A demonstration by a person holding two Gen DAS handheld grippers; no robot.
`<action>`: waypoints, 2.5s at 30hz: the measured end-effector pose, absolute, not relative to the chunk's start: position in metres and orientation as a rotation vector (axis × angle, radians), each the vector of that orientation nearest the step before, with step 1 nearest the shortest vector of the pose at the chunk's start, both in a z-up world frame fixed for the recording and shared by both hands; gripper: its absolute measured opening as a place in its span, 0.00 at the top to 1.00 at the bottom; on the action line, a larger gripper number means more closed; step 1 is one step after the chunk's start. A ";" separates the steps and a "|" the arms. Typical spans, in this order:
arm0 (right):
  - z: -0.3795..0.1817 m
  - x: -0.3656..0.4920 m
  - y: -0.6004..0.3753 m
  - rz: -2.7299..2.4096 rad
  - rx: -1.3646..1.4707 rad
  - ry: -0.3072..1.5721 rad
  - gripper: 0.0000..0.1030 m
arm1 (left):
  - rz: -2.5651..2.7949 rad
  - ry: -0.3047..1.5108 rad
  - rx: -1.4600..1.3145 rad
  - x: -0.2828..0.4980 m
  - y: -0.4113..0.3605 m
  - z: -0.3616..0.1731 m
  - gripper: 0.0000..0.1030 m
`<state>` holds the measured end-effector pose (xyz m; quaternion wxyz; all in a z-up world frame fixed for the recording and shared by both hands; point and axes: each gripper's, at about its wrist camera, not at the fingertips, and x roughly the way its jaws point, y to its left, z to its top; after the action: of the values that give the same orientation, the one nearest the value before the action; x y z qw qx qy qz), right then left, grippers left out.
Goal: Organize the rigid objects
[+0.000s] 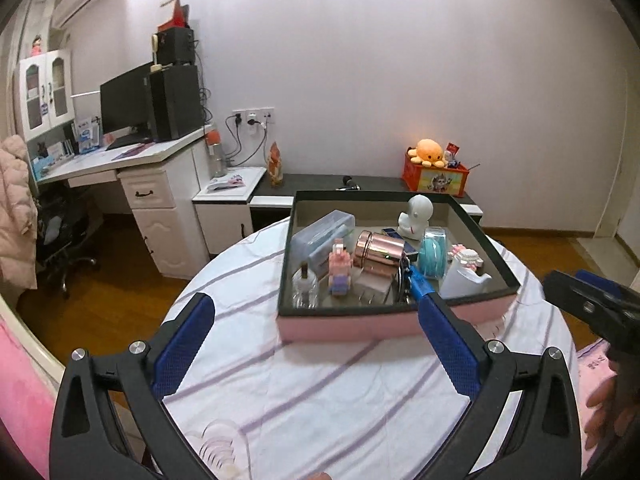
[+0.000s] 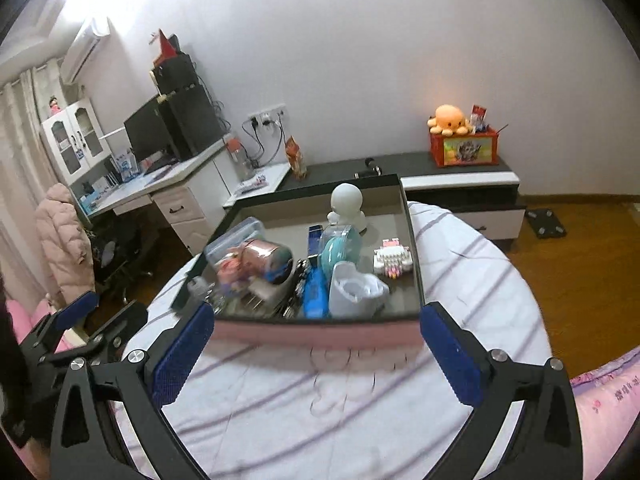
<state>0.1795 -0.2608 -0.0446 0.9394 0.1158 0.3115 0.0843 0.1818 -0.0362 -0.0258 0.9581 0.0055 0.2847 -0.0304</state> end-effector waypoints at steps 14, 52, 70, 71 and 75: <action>-0.020 0.042 -0.243 0.098 0.168 0.483 0.00 | -0.030 0.526 -0.018 0.087 -0.023 -0.010 0.00; -0.024 0.011 -0.222 0.094 0.135 0.470 0.00 | -0.005 0.491 -0.031 0.031 -0.008 -0.011 0.00; -0.026 0.014 -0.225 0.061 0.130 0.478 0.00 | 0.005 0.440 0.000 0.023 -0.013 -0.007 0.00; -0.026 0.014 -0.225 0.061 0.129 0.479 0.00 | 0.012 0.439 0.007 0.022 -0.013 -0.006 0.00; -0.028 0.017 -0.226 0.060 0.127 0.485 0.00 | 0.017 0.451 0.006 0.024 -0.014 -0.007 0.00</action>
<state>0.0171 -0.2257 -0.0282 0.9682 0.0627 0.2402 0.0297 0.0243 -0.0135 -0.0069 0.9746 0.0028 0.2236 0.0084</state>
